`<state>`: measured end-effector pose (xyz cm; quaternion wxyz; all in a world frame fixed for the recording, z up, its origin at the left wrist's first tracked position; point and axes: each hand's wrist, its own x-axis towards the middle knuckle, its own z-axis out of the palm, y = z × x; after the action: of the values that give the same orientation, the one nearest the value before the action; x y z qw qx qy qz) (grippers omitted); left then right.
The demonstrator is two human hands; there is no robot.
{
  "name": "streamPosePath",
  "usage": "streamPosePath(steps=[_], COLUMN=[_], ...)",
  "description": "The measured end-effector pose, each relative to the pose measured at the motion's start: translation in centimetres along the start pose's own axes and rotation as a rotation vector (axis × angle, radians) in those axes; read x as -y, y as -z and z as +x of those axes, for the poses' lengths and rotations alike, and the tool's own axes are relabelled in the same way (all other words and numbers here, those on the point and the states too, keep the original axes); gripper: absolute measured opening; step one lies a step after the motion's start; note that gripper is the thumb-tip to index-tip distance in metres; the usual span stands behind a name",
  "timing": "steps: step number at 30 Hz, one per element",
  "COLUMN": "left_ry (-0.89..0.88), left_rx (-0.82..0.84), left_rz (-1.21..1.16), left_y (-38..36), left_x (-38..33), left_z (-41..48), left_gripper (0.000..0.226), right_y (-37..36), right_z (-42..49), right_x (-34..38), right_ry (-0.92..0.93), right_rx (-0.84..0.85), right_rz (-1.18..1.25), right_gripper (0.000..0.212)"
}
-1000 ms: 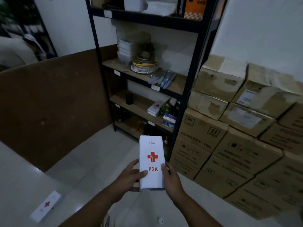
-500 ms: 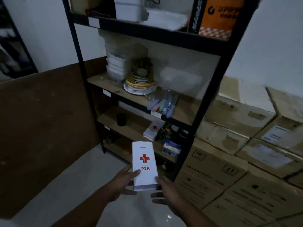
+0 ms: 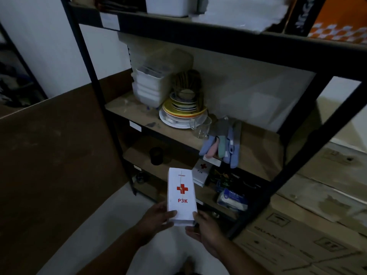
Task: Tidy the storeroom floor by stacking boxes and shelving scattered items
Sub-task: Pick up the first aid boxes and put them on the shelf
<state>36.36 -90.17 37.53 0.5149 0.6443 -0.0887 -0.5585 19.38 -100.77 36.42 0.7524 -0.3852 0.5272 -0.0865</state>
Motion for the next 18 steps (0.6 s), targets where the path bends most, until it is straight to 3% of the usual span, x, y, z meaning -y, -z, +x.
streamPosePath(steps=[2, 7, 13, 18], left_ry=[0.056, 0.266, 0.193, 0.256], left_rx=[-0.024, 0.001, 0.046, 0.118], left_rz=[0.073, 0.237, 0.304, 0.323], left_y=[0.8, 3.6, 6.2, 7.6], left_x=[-1.3, -4.2, -5.7, -6.3], left_z=[2.5, 9.0, 16.0, 21.2], left_gripper=[0.043, 0.061, 0.048, 0.033], right_y=[-1.0, -3.0, -5.3, -6.6], right_z=[2.6, 9.9, 16.2, 19.2], right_x=[1.0, 2.9, 3.8, 4.2], right_ry=[-0.012, -0.062, -0.14, -0.162], right_rx=[-0.009, -0.029, -0.067, -0.151], right_rz=[0.005, 0.059, 0.126, 0.194], right_gripper=[0.017, 0.02, 0.029, 0.027])
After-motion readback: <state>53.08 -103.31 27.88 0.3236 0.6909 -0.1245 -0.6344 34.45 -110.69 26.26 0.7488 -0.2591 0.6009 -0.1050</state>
